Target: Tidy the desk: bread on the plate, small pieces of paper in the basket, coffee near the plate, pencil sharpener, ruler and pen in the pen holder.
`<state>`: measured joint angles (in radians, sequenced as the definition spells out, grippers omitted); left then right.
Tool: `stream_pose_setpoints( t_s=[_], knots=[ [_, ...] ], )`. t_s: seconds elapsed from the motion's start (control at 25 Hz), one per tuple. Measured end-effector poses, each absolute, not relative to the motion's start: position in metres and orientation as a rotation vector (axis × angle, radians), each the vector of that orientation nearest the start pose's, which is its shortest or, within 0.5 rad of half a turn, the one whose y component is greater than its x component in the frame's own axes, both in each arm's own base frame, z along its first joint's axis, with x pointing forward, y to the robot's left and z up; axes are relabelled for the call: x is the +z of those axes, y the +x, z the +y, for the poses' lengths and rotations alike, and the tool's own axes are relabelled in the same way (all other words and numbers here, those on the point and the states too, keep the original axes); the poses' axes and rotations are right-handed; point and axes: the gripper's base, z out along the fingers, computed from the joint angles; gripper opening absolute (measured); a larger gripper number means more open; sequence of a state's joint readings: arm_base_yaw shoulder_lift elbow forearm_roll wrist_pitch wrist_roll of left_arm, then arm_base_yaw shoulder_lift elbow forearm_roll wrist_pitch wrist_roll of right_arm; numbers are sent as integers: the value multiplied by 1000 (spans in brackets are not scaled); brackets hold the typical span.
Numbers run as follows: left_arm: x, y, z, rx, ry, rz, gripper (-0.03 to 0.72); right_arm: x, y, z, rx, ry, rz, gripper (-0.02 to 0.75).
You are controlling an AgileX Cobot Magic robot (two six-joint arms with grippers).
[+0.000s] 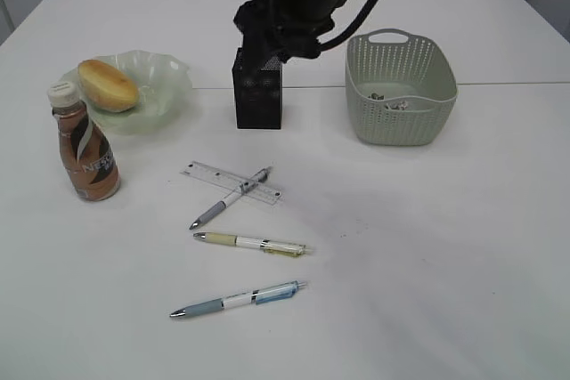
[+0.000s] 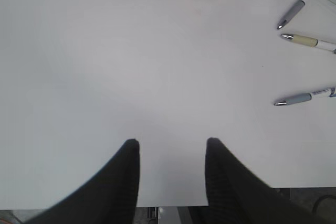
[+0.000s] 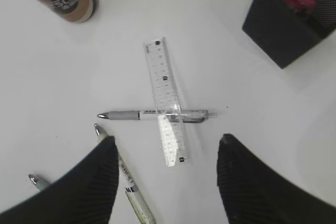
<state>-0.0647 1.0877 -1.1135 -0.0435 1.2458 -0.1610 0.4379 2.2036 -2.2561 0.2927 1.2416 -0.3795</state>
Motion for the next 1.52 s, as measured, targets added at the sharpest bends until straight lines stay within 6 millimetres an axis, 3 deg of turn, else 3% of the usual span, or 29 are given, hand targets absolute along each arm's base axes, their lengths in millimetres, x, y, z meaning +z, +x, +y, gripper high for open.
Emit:
stream_pose_setpoints(
  t_s=[0.2, 0.36, 0.84, 0.96, 1.2, 1.52],
  knots=[
    [359, 188, -16, -127, -137, 2705, 307, 279, 420, 262, 348, -1223, 2422, 438],
    [359, 188, -16, -127, -137, 2705, 307, 259, 421, 275, 326, -1281, 2427, 438],
    [359, 188, -15, -116, -133, 2705, 307, 258, 424, 273, 268, -1330, 2401, 438],
    [359, 188, -15, -116, -133, 2705, 307, 258, 425, 272, 256, -1233, 2461, 449],
    [359, 188, -16, -121, -134, 2705, 307, 257, 425, 271, 262, -1147, 2508, 548],
    [359, 188, -16, -130, -135, 2705, 307, 258, 424, 273, 315, -1084, 2539, 557]
  ],
)
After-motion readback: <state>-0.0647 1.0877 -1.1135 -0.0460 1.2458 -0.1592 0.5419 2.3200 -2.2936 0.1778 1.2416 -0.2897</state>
